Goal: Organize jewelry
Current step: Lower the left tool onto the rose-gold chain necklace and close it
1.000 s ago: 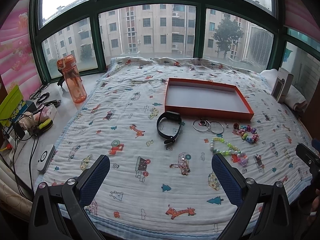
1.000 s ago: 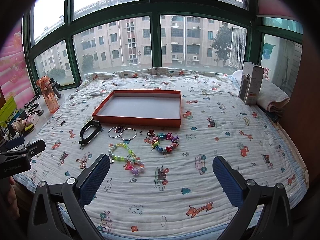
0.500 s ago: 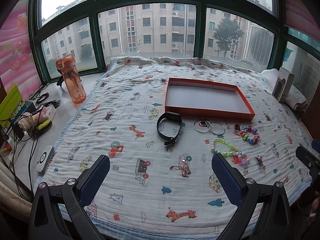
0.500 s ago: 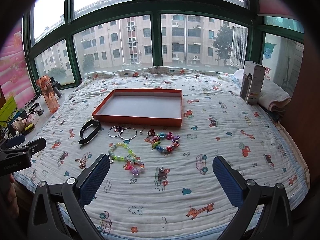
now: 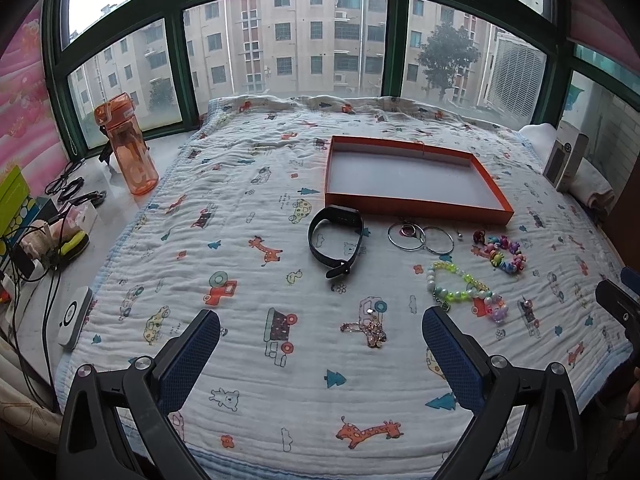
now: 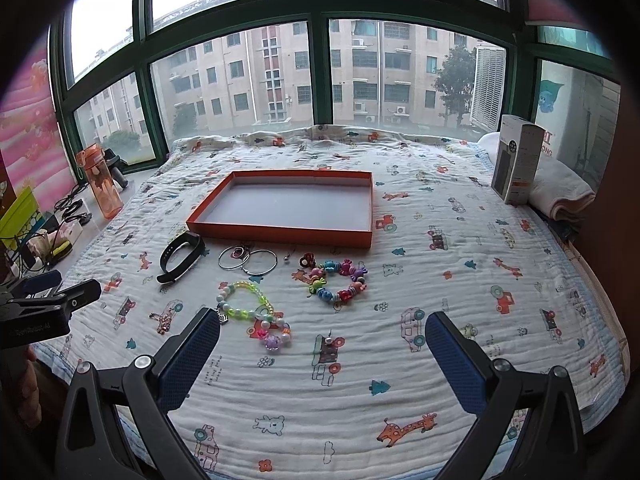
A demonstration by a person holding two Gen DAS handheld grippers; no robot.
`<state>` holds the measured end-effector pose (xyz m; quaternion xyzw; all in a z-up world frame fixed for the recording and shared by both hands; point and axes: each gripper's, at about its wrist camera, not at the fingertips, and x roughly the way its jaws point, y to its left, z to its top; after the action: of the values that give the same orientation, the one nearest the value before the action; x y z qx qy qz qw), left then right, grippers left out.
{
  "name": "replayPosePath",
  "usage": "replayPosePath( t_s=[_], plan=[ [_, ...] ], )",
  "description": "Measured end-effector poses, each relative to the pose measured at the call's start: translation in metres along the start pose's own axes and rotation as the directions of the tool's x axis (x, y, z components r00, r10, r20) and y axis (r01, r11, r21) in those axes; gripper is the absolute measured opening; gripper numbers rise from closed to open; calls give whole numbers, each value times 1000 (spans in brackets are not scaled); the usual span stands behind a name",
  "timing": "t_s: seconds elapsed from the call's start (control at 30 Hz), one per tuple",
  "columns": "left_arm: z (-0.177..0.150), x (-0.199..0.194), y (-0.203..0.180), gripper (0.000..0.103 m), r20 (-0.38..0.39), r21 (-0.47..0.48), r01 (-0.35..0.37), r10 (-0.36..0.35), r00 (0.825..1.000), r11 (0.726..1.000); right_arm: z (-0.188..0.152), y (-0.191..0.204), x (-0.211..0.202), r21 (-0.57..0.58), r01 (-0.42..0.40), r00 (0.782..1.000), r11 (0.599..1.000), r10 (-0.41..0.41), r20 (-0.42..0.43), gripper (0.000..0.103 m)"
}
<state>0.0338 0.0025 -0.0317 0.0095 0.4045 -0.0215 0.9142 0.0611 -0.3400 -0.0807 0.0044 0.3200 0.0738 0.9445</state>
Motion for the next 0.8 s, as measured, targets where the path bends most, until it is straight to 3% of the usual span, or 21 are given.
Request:
replayPosePath(
  t_s=[0.1,0.4,0.73,0.8],
  plan=[
    [-6,11,-2,103,-25,18,28,-28,999,999,-2,-1,5,-2,-15,1000,1000,15,-16,103],
    [-20,42,-14,85,-90,61,112,-107,990,992,-8,-7,18,2,-41,998,999,41,-51,103],
    [-26,68,-31,41,-154,104,251,-234,960,962,-12,-13,36,10,-47,994,999,48,-94,103],
    [-27,72,-34,36,-162,106,271,-252,954,957,-12,-14,40,10,-47,994,999,47,-103,103]
  ],
)
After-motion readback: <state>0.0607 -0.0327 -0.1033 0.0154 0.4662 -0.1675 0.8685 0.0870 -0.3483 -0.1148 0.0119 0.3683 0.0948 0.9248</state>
